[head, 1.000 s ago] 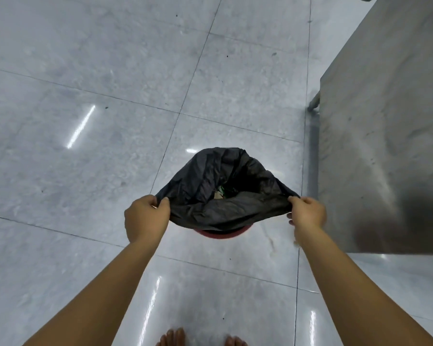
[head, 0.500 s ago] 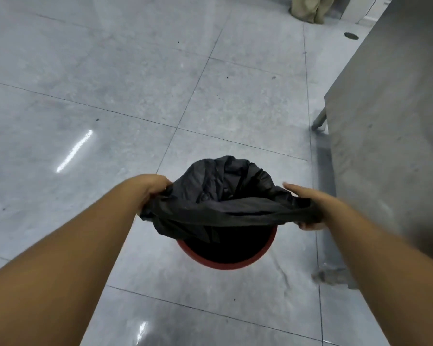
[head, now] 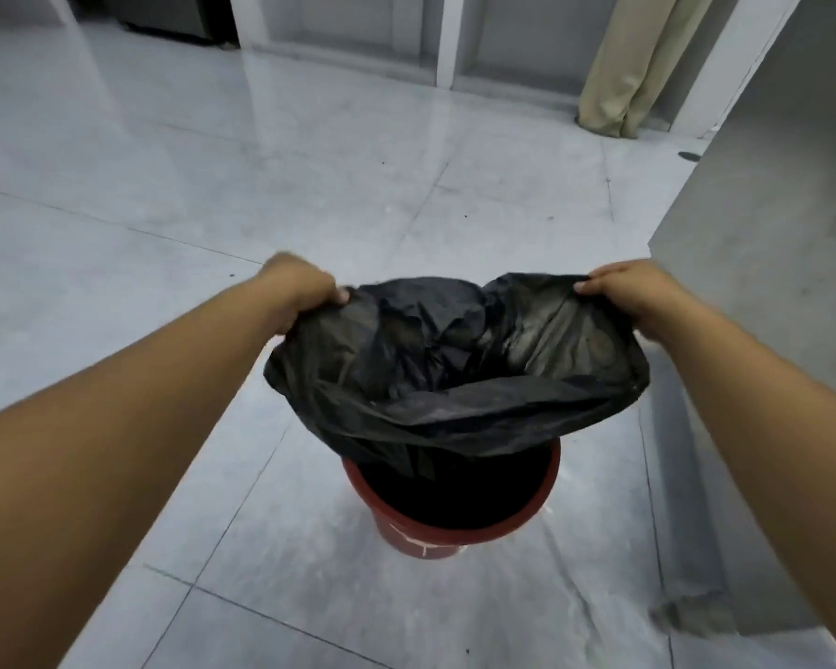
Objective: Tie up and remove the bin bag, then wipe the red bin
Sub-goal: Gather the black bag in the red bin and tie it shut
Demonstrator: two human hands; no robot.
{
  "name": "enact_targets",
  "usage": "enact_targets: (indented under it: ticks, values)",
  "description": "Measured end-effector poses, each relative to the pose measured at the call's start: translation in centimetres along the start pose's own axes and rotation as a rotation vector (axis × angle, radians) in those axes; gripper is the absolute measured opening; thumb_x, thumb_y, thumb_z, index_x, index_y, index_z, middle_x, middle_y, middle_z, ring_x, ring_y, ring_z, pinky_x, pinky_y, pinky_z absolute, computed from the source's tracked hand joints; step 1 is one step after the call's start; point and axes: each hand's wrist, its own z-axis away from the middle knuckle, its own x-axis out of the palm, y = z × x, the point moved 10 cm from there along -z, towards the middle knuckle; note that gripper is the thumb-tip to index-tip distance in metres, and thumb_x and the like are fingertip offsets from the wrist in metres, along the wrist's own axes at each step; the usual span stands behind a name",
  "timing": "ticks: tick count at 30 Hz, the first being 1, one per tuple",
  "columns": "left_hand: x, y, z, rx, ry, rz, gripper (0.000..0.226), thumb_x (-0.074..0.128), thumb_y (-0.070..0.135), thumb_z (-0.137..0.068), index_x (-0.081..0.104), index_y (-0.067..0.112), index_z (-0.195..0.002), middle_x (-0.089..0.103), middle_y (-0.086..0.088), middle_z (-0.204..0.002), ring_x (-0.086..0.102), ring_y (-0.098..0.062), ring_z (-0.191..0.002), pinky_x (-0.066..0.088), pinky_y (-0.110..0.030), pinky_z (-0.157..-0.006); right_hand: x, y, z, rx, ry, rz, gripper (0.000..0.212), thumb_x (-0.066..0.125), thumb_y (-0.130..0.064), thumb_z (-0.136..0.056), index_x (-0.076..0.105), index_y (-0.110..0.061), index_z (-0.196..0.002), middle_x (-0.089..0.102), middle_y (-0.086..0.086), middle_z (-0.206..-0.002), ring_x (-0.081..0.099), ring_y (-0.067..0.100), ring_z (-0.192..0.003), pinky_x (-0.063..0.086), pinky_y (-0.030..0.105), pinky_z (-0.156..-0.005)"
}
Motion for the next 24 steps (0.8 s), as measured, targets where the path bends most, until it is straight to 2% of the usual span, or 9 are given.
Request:
enact_targets:
  ticks: [2,4,8,10,13,15,18,20,24]
  values:
    - [-2.6,4.3,1.3,0.187,0.04,0.203,0.012,0.074,0.01,-0.073,0.063,0.009,-0.069,0.063,-0.009,-0.068,0.063,-0.019,-0.062,0.055,-0.03,-0.068,-1.9,-2.6,0.5,-0.105,0.049,-0.011,0.024,0.075,-0.012,-0.075,0.07,-0.007,-0.098,0.066,0.011,-0.083,0.061,0.025,-0.075,0.055,0.032,-0.067]
    - [-5.8,8.1,3.3,0.39,0.079,0.337,0.023,0.07,0.018,-0.079,0.056,0.016,-0.061,0.055,-0.001,-0.058,0.048,-0.005,-0.037,0.044,-0.016,-0.045,-3.1,-4.5,1.5,-0.204,0.053,-0.011,0.017,0.074,-0.015,-0.075,0.071,-0.012,-0.092,0.061,0.005,-0.069,0.054,0.017,-0.059,0.044,0.018,-0.041]
    - [-12.7,8.2,5.5,0.589,0.257,0.484,0.017,0.059,0.024,-0.084,0.057,0.022,-0.067,0.054,0.0,-0.067,0.045,-0.005,-0.037,0.035,-0.017,-0.039,-4.8,-3.1,3.4,-0.223,0.041,-0.184,0.036,0.066,-0.037,-0.08,0.068,-0.004,-0.096,0.06,0.006,-0.069,0.051,0.018,-0.051,0.038,0.022,-0.046]
    - [-12.1,4.3,4.5,0.509,0.14,0.174,0.011,0.059,0.012,-0.085,0.063,0.022,-0.087,0.065,-0.006,-0.089,0.059,-0.01,-0.055,0.045,-0.026,-0.053,-5.0,-0.4,4.7,-0.108,-0.055,-0.065,0.054,0.064,-0.061,-0.073,0.067,-0.012,-0.096,0.064,0.006,-0.074,0.058,0.022,-0.055,0.044,0.025,-0.05]
    - [-6.1,-8.3,3.8,0.142,-0.333,-0.835,0.109,0.084,0.036,-0.063,0.015,0.028,-0.147,0.013,0.001,-0.156,0.043,-0.024,-0.129,0.037,-0.039,-0.106,-3.4,3.6,7.9,0.08,-0.364,0.211,0.069,0.063,-0.081,-0.052,0.065,-0.026,-0.093,0.074,0.013,-0.079,0.069,0.029,-0.059,0.052,0.031,-0.05]
    - [-1.0,-9.5,6.3,0.327,-0.476,-0.874,0.142,0.085,0.059,-0.038,-0.006,0.038,-0.145,-0.005,0.01,-0.156,0.013,-0.012,-0.143,0.021,-0.041,-0.118,-1.6,4.2,9.2,0.072,-0.482,0.213,0.061,0.078,-0.063,-0.055,0.065,-0.022,-0.099,0.075,0.013,-0.085,0.07,0.029,-0.065,0.054,0.031,-0.052]
    - [4.8,-2.2,9.6,0.796,-0.381,-0.279,0.119,0.083,0.048,-0.05,0.013,0.028,-0.144,0.017,0.032,-0.142,0.021,0.014,-0.131,0.03,-0.035,-0.114,1.1,1.9,9.2,-0.002,-0.453,-0.029,0.031,0.073,-0.015,-0.076,0.064,-0.006,-0.104,0.073,0.018,-0.096,0.071,0.032,-0.083,0.059,0.043,-0.072]
    - [7.4,2.7,11.4,0.966,-0.344,-0.041,0.112,0.08,0.039,-0.061,0.007,0.027,-0.145,0.01,0.039,-0.138,0.018,0.028,-0.126,0.029,-0.006,-0.105,1.6,-0.7,8.7,-0.041,-0.334,-0.134,0.015,0.06,0.002,-0.08,0.068,-0.004,-0.092,0.073,0.014,-0.078,0.071,0.026,-0.071,0.059,0.037,-0.072]
    - [9.6,6.9,9.7,0.797,-0.18,0.199,0.053,0.072,0.041,-0.059,0.05,0.047,-0.106,0.056,0.034,-0.104,0.056,0.007,-0.097,0.043,-0.017,-0.09,2.8,-6.0,9.0,-0.186,-0.242,0.104,0.012,0.06,-0.004,-0.076,0.07,-0.005,-0.083,0.067,0.018,-0.075,0.064,0.028,-0.066,0.057,0.042,-0.072]
